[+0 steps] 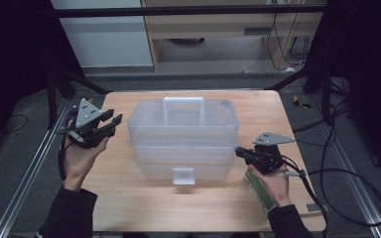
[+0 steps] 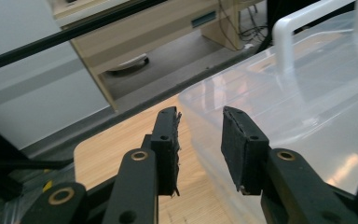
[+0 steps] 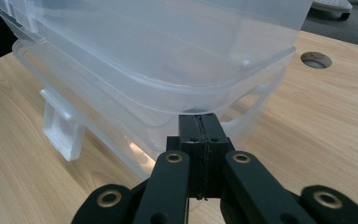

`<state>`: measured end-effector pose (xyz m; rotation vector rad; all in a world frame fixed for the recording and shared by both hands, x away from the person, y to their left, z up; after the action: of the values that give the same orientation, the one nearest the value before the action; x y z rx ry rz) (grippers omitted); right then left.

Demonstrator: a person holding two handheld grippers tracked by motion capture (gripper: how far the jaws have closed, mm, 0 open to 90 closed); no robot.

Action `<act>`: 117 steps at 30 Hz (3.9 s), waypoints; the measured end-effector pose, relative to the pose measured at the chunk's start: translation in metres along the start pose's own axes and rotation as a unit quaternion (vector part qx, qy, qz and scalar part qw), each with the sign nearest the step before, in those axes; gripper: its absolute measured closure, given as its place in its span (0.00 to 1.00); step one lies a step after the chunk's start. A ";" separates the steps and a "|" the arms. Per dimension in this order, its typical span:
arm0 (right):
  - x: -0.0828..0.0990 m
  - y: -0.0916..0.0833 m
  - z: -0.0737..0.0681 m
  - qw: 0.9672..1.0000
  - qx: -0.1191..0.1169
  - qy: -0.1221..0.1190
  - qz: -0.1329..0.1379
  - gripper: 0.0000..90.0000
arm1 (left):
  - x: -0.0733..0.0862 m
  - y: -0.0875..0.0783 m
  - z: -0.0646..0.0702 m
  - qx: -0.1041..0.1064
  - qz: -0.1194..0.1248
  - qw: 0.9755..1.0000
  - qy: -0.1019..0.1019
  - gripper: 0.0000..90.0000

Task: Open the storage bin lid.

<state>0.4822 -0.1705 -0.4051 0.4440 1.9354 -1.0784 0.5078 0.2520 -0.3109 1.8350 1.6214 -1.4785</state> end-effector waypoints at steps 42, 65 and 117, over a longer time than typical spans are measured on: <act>-0.003 -0.001 -0.001 1.000 -0.002 -0.007 0.009 1.00 | 0.077 0.025 0.050 0.038 -0.036 0.999 -0.007 0.66; -0.006 -0.002 0.000 1.000 -0.005 -0.006 0.014 1.00 | 0.067 0.033 0.060 0.039 -0.012 0.999 0.007 0.72; 0.005 0.020 0.004 0.997 0.067 -0.004 -0.027 0.84 | 0.057 0.036 0.057 0.019 0.012 1.000 0.001 0.74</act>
<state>0.4941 -0.1630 -0.4201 0.4617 1.8839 -1.2473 0.5021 0.2295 -0.3959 1.8697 1.5764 -1.5075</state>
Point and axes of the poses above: each handheld gripper's, and its own axes: y roughly forward along the jaws, x roughly out of its underside, z roughly to its right, the point moved 4 cm from there along y, roughly forward along the jaws, and after that the axes turned 13 degrees about y, right-handed, at the moved point
